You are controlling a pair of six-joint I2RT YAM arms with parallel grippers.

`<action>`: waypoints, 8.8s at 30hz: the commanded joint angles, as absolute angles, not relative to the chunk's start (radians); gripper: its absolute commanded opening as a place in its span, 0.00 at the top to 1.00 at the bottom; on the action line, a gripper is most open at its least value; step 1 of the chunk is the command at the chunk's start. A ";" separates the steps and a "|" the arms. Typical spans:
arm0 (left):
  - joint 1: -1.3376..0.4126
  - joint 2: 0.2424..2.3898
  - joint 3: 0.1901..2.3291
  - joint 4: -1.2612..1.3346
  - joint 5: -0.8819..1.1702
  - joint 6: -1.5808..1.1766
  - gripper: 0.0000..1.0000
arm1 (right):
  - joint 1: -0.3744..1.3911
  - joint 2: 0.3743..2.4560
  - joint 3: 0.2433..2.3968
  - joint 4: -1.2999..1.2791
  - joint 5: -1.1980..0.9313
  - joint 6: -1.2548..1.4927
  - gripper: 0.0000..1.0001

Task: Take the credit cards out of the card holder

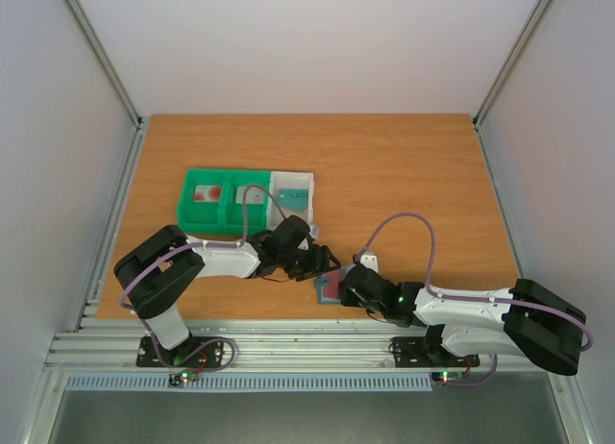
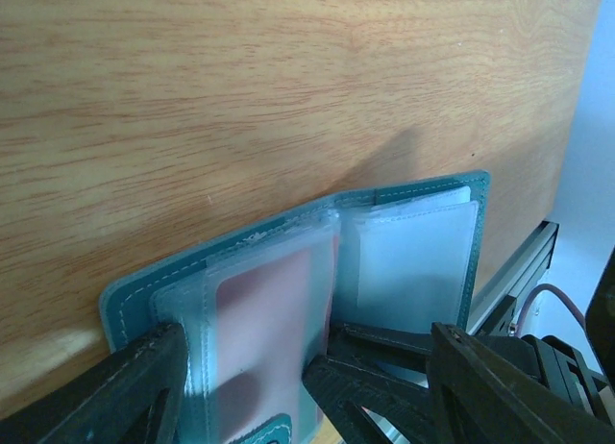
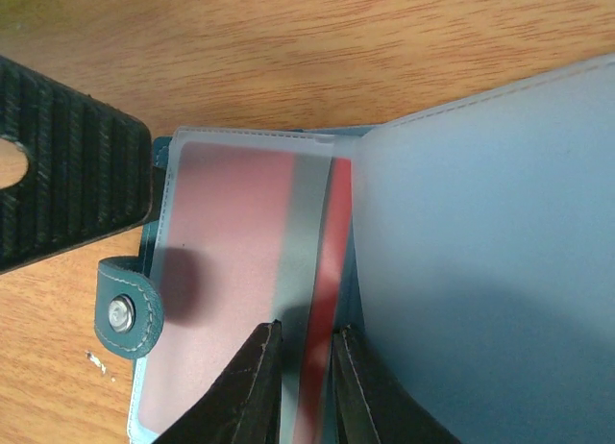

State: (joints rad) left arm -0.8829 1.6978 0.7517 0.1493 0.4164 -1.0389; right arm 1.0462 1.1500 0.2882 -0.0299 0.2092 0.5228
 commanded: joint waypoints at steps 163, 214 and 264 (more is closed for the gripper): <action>-0.957 1.656 0.758 0.271 0.443 -1.132 1.00 | 1.021 0.898 0.411 -0.570 0.285 0.496 0.72; -0.957 1.588 0.829 0.028 0.356 -1.089 0.96 | 0.968 0.895 0.391 -0.292 -0.046 0.411 0.49; -0.861 1.603 0.759 0.074 0.390 -0.983 0.51 | 0.967 1.134 0.321 -0.096 0.038 0.498 0.77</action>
State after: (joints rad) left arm -0.8635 1.5906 0.7628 0.0086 0.3557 -1.0252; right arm 0.9741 1.1191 0.3389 -0.1467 0.0151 0.4824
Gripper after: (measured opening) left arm 0.483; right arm 0.229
